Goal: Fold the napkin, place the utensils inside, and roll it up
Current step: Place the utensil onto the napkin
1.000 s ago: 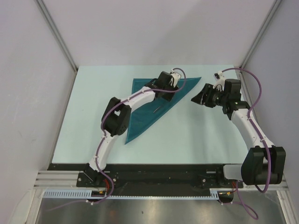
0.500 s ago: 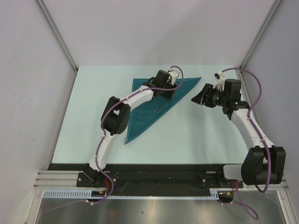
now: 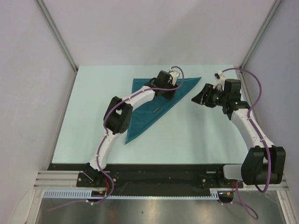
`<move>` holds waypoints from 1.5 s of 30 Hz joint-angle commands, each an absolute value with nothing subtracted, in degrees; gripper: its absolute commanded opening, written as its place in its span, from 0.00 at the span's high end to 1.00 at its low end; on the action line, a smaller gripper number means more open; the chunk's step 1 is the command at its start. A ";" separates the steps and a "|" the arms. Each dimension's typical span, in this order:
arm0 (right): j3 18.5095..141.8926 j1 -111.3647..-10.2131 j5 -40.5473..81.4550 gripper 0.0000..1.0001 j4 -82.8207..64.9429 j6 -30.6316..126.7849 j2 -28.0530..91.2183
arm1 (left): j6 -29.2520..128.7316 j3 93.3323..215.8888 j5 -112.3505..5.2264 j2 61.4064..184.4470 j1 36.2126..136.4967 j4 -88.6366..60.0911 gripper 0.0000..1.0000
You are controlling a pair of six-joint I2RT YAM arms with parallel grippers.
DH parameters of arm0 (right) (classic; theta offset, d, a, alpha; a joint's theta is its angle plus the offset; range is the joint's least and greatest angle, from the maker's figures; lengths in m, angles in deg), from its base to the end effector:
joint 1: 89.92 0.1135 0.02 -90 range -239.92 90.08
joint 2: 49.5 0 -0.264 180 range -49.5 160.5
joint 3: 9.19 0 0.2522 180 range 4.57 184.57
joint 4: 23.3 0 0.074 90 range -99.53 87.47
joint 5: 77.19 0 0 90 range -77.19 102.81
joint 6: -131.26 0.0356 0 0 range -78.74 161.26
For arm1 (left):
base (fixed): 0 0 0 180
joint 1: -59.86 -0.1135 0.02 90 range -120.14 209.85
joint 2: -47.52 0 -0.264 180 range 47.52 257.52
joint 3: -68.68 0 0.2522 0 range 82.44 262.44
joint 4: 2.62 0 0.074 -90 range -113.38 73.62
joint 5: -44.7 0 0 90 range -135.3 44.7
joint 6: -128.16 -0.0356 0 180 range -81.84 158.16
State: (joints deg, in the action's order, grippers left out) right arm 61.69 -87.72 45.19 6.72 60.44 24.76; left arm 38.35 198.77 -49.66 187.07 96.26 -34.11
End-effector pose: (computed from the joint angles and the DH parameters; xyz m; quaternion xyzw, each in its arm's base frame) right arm 0.2861 0.0301 0.2954 -0.0059 0.8558 0.3257 0.4018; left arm 0.4430 -0.3300 0.1716 0.2975 0.8592 -0.1631 0.3830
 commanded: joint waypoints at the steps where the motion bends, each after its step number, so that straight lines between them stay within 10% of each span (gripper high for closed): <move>1: 61.87 -87.45 45.24 0.46 7.08 59.28 24.59 | 39.83 202.85 -47.68 188.06 96.24 -33.43 0.37; 45: 62.05 -86.58 45.60 0.45 7.52 59.02 25.03 | 44.23 193.10 -38.80 181.20 102.83 -29.21 0.39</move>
State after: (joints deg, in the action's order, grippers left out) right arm 61.67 -87.19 45.22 6.96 60.20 25.07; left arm 44.25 193.75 -42.38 186.19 101.20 -30.53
